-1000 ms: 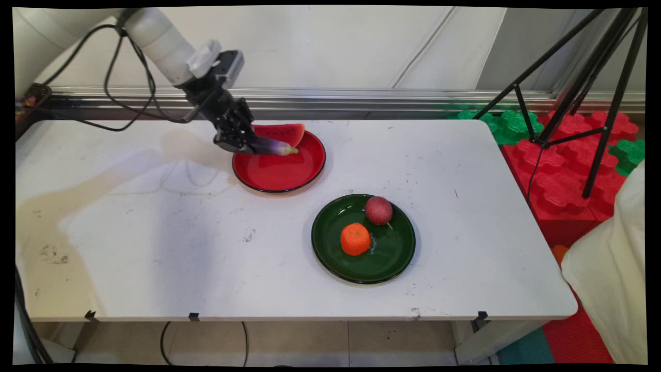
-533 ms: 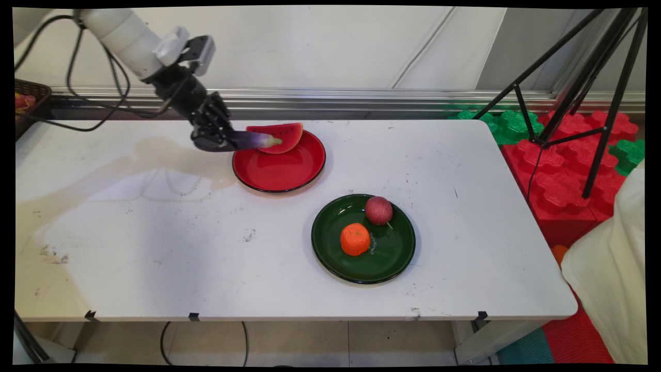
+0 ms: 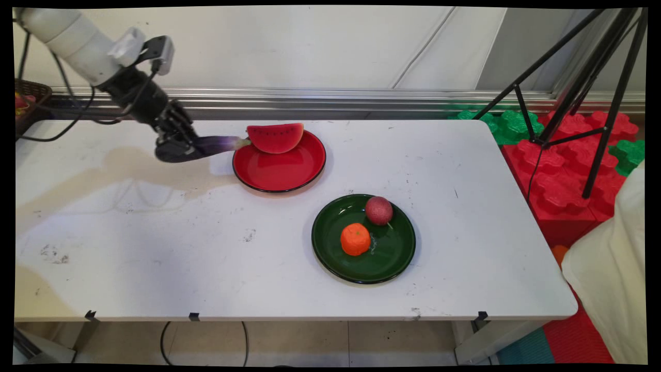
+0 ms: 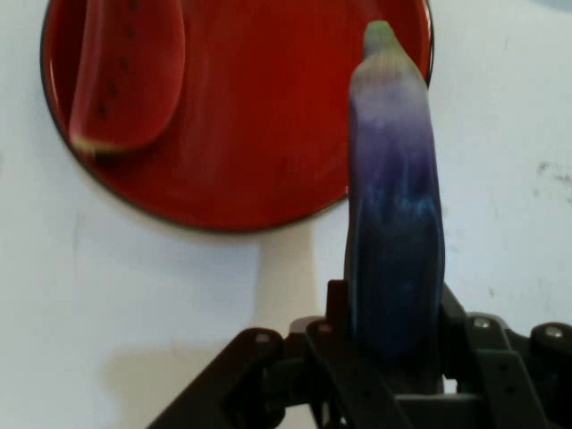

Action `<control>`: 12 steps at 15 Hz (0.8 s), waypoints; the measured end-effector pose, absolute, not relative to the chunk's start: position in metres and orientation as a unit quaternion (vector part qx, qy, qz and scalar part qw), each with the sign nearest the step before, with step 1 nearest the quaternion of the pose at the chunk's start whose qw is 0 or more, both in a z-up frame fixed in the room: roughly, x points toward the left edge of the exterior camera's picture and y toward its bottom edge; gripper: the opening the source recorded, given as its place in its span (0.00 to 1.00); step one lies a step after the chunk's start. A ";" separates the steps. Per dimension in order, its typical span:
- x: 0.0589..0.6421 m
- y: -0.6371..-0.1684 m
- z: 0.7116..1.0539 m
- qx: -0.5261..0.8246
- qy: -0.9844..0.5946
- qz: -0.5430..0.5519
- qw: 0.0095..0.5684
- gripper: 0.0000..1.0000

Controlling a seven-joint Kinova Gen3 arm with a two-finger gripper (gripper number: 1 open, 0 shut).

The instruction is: Place the picked object on the table

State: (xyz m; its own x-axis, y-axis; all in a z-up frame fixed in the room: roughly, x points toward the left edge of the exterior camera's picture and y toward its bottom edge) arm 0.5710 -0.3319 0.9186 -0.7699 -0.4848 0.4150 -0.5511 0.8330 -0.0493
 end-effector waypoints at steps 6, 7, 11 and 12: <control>0.597 -0.305 0.911 0.362 -0.911 0.077 0.181 0.00; 0.600 -0.302 0.908 0.375 -0.906 0.076 0.179 0.00; 0.608 -0.296 0.896 0.415 -0.891 0.071 0.171 0.00; 0.610 -0.294 0.892 0.427 -0.886 0.068 0.168 0.00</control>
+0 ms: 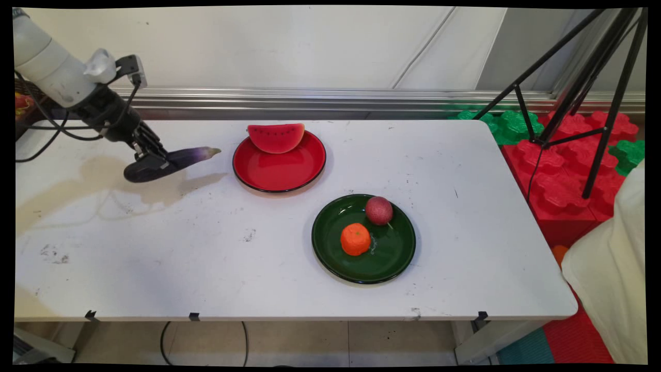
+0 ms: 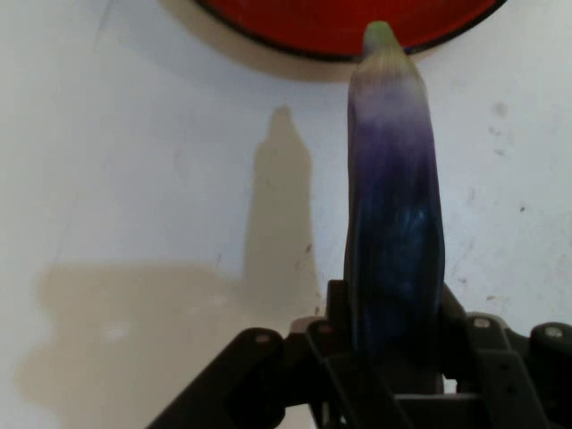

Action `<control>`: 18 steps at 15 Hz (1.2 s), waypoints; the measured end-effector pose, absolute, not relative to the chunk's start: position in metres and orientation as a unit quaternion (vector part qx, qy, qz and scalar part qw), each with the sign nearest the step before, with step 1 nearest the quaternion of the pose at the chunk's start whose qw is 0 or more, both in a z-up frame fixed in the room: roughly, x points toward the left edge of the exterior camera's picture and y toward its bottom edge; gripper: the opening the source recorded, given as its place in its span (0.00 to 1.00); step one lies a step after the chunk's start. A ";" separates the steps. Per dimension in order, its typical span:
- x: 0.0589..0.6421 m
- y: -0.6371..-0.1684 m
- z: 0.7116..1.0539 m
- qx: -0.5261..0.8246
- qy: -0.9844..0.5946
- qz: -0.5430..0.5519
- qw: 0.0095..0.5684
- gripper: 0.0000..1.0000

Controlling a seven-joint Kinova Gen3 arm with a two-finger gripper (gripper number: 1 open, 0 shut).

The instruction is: Place the picked object on the table

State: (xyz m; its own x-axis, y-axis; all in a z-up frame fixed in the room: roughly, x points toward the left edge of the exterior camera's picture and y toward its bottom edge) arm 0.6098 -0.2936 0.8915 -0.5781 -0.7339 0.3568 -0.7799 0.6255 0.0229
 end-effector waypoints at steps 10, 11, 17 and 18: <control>0.611 -0.288 0.852 0.506 -0.848 0.051 0.152 0.00; 0.611 -0.289 0.849 0.511 -0.845 0.050 0.151 0.00; 0.610 -0.288 0.836 0.529 -0.834 0.045 0.149 1.00; 0.610 -0.288 0.835 0.531 -0.833 0.045 0.149 1.00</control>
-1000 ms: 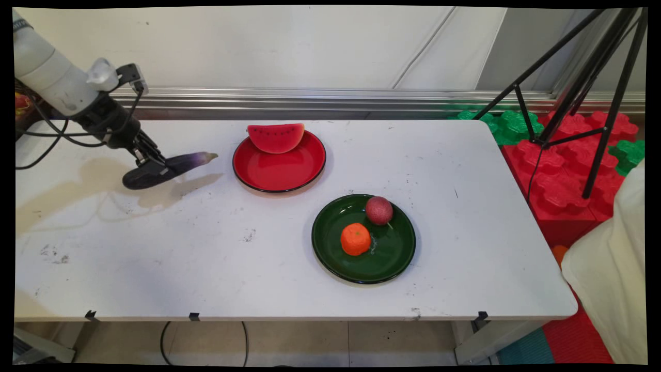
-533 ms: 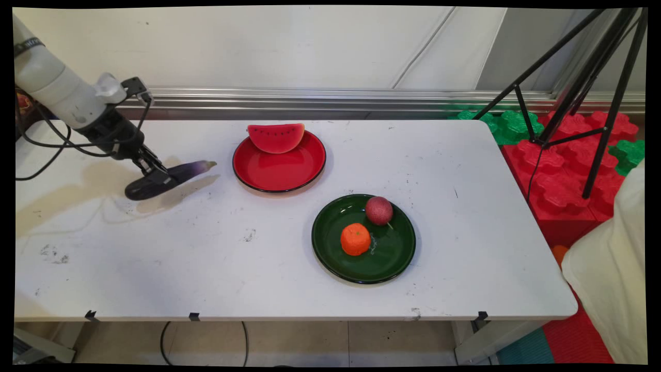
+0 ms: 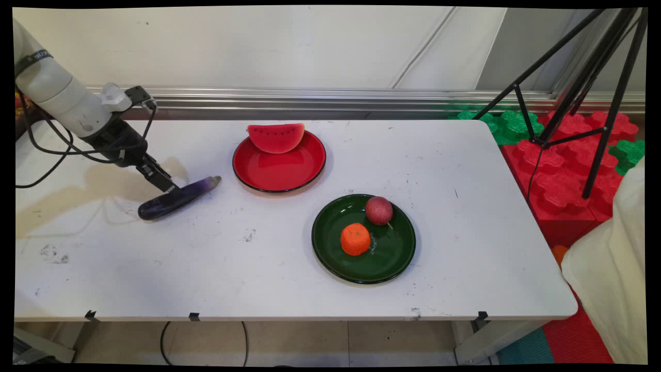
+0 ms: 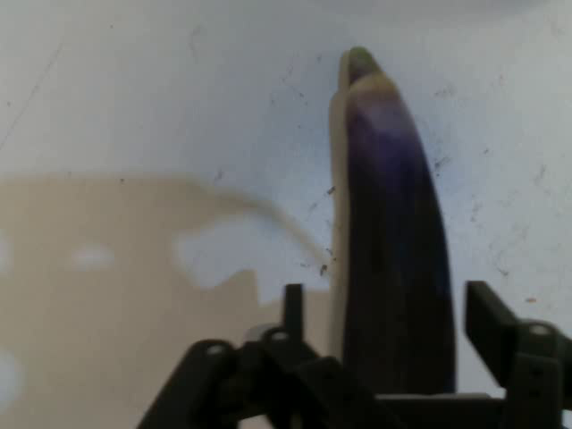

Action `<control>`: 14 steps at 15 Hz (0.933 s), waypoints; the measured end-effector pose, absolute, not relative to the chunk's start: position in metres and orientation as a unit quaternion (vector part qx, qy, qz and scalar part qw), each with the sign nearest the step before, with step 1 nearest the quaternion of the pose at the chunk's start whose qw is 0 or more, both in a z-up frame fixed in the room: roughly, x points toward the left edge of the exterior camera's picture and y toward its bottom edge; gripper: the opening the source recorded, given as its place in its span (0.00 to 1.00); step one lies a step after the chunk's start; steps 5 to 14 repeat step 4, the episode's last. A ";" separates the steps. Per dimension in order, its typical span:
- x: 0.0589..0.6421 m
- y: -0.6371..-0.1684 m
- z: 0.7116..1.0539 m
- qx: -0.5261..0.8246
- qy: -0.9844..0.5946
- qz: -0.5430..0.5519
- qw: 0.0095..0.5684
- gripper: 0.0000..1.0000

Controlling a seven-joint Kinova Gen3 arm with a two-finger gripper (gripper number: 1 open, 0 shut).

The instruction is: Place the picked object on the table

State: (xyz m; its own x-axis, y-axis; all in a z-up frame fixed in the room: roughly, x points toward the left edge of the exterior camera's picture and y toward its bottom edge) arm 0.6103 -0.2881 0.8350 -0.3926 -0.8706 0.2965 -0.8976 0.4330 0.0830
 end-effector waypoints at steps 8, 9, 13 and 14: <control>0.612 -0.287 0.832 0.533 -0.831 0.046 0.151 1.00; 0.612 -0.287 0.832 0.533 -0.831 0.046 0.151 1.00; 0.612 -0.287 0.832 0.533 -0.831 0.046 0.151 1.00; 0.612 -0.287 0.832 0.533 -0.831 0.046 0.151 1.00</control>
